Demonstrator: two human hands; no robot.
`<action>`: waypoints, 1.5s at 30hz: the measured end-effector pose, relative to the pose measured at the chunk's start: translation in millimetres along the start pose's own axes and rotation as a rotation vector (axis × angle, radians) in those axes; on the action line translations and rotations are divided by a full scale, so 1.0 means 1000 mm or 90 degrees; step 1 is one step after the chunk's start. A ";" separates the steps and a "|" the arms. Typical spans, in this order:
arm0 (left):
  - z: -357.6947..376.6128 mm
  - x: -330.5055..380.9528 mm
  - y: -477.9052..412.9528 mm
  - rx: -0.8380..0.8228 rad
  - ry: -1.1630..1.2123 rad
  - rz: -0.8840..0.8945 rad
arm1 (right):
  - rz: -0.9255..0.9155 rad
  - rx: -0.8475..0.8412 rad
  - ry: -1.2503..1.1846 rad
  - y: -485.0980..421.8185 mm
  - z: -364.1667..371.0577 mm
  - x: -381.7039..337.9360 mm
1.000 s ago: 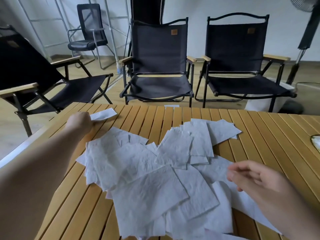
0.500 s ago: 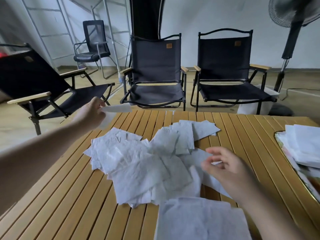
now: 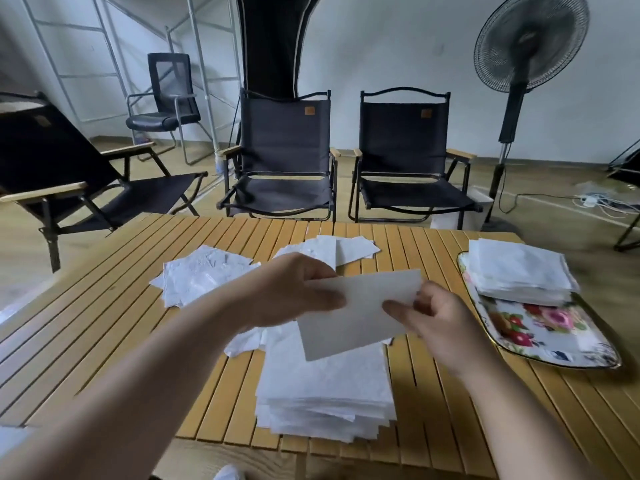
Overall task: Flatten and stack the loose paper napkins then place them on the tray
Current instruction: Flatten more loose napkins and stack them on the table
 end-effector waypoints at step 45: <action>0.025 -0.063 0.008 0.193 0.179 0.142 | -0.191 0.176 -0.159 0.019 0.014 -0.046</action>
Point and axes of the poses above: each hand's wrist, its own y-axis away from the middle knuckle, its own z-axis out of the palm, x = y × z, the point moved 4 cm from there along -y, towards the middle knuckle, and after that the axes turned 11 degrees about -x, right-handed, at the moved point
